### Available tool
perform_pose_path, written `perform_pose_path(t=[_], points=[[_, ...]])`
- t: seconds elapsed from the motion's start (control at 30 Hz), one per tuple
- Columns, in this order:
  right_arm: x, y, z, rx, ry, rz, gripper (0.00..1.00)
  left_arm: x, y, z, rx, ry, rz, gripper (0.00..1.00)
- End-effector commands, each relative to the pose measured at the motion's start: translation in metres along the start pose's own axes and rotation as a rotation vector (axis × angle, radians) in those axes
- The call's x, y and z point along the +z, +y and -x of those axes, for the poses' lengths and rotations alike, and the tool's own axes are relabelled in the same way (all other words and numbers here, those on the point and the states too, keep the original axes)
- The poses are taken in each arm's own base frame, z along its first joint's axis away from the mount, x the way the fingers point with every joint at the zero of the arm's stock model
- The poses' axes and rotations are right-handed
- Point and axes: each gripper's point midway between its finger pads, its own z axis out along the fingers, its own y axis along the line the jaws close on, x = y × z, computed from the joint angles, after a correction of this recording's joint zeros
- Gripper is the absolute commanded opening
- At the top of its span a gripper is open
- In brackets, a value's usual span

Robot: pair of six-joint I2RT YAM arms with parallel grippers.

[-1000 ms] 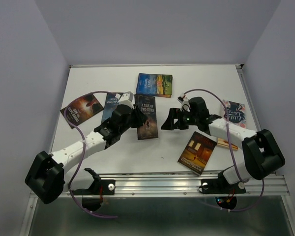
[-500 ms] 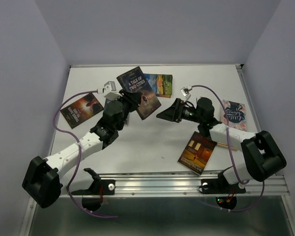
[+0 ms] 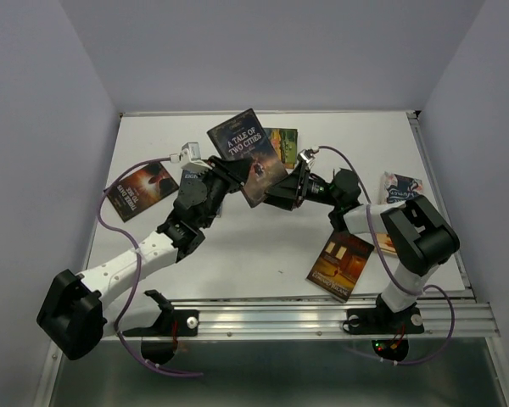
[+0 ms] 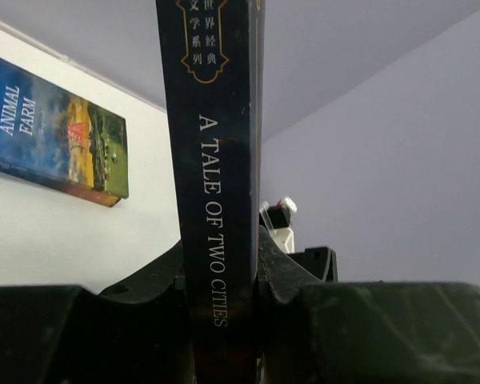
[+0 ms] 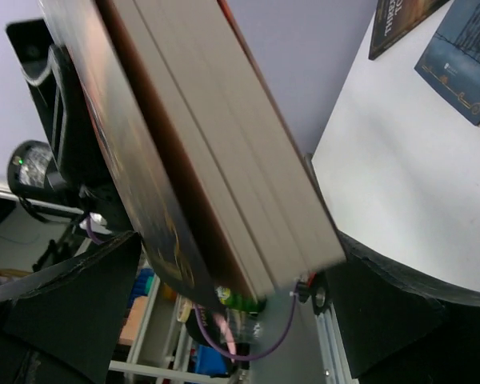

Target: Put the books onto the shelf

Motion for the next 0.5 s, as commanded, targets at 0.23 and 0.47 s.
perform_pose_path(t=[0.23, 0.47], points=[[0.008, 0.081, 0.034, -0.314, -0.135, 0.271, 0.81, -0.009, -0.051, 0.024, -0.146, -0.146, -0.132, 0.00], [0.015, 0.062, 0.051, -0.392, -0.177, 0.101, 0.21, -0.009, -0.029, 0.016, -0.071, -0.121, -0.036, 0.15]])
